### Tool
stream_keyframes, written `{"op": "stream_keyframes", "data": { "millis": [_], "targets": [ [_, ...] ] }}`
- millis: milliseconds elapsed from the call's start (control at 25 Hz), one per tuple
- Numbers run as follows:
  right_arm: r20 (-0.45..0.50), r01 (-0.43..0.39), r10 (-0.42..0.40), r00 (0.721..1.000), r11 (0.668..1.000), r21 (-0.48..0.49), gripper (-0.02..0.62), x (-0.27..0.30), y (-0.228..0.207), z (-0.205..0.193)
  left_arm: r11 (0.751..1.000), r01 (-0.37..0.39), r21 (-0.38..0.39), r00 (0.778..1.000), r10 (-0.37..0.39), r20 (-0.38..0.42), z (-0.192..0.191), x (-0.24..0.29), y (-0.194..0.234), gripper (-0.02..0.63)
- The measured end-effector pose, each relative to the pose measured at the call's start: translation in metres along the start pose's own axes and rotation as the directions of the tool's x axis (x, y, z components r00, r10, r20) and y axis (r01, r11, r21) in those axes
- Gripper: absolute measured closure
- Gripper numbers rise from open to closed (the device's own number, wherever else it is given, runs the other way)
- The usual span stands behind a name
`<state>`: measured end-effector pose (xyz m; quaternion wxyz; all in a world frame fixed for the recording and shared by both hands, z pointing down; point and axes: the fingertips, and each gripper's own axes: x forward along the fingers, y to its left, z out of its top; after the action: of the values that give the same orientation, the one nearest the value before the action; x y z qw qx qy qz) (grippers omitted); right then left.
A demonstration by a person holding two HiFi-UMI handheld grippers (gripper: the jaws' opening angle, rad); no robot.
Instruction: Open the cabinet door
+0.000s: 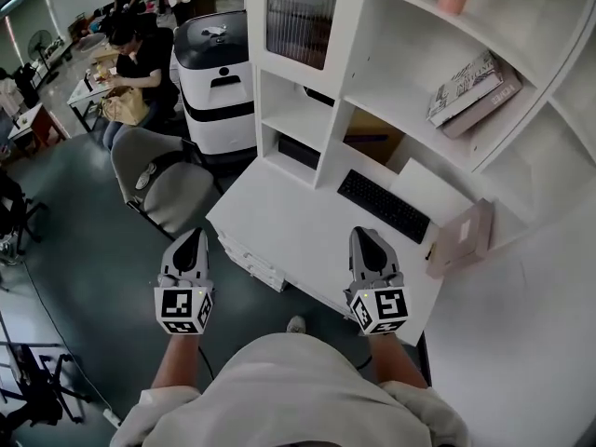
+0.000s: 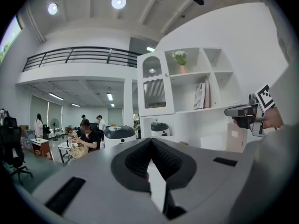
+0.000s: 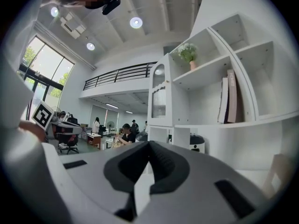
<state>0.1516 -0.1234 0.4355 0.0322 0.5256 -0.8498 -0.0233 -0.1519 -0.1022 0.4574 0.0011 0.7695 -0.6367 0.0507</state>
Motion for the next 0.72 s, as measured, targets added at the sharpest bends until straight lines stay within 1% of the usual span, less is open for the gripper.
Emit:
{"op": "stream_keyframes", "data": {
  "millis": [160,360,600,720],
  "targets": [
    [-0.009,-0.036,0.036,0.999,0.999,-0.006,0.592,0.018,-0.016,-0.002,1.0,-0.03,-0.007,1.0,0.03,0.007,0.006,0.018,-0.004,0.607],
    [-0.027,-0.046,0.046,0.999,0.999,0.002,0.591,0.039,-0.021,-0.005,0.999,-0.028,-0.019,1.0,0.028,0.003,0.006,0.036,-0.002,0.607],
    [-0.025,-0.015,0.015,1.0,1.0,0.007,0.592,0.054,-0.016,0.001,1.0,0.004,-0.016,1.0,-0.004,0.016,0.012,0.058,0.018,0.607],
    [-0.029,0.009,-0.009,1.0,1.0,0.007,0.591,0.055,-0.019,0.002,0.999,0.031,-0.019,0.999,-0.03,0.03,0.018,0.069,0.02,0.606]
  ]
}}
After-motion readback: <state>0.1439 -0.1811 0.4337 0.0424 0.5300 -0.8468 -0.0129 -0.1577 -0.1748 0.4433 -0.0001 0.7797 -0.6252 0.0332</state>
